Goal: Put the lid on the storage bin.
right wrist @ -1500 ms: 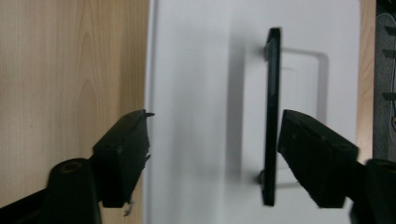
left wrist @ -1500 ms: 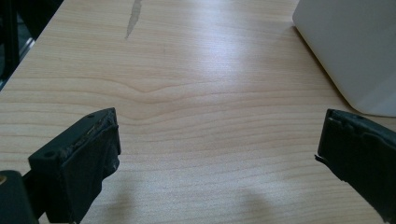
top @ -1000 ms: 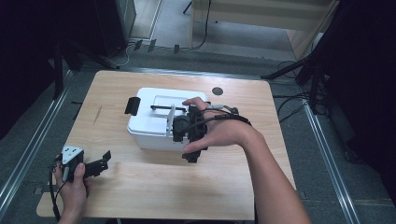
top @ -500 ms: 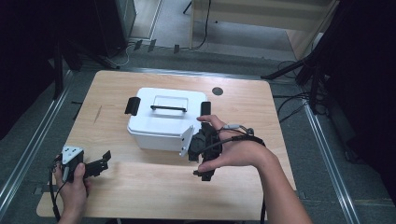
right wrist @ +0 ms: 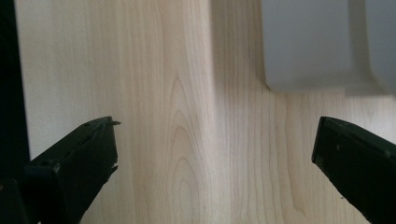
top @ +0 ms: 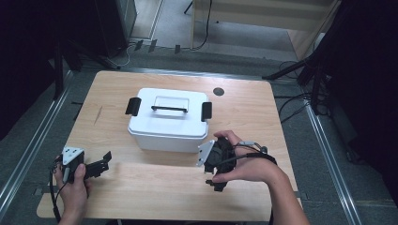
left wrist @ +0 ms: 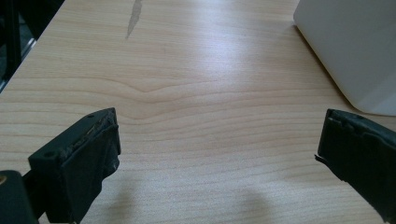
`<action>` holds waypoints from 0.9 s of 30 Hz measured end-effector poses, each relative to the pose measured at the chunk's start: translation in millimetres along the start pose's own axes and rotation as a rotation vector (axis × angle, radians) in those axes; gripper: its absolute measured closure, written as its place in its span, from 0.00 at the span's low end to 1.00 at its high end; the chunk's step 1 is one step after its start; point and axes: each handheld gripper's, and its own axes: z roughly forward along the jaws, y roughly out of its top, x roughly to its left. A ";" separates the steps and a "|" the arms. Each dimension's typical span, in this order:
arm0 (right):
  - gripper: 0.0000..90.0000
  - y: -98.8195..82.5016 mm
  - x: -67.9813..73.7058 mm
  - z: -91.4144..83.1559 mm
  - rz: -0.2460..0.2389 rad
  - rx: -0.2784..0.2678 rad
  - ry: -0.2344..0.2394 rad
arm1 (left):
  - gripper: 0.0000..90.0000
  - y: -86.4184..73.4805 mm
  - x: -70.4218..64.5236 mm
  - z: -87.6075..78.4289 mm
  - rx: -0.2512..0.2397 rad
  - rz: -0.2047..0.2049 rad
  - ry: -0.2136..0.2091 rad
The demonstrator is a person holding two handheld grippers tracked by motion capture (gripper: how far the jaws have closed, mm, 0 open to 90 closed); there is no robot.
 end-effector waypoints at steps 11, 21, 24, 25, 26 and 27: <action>0.00 -59.6 -4.8 16.6 0.146 -0.050 -0.050 | 0.00 -0.1 -0.4 0.1 -0.001 -0.001 0.004; 0.00 -101.0 -4.8 22.4 0.281 -0.119 -0.158 | 0.00 -0.2 -0.5 -0.1 0.000 -0.001 0.003; 0.00 -116.5 -7.0 23.7 0.354 -0.167 -0.169 | 0.00 -0.2 -0.6 0.0 -0.001 0.001 0.003; 0.00 -123.5 -7.3 25.0 0.389 -0.178 -0.176 | 0.00 -0.2 -0.6 0.0 -0.001 0.000 0.002; 0.00 -129.0 -7.4 26.4 0.410 -0.185 -0.184 | 0.00 -0.2 -0.5 -0.1 0.000 0.000 0.001; 0.00 -133.1 -7.0 27.5 0.422 -0.192 -0.192 | 0.00 -0.2 -0.5 -0.1 0.000 0.001 0.000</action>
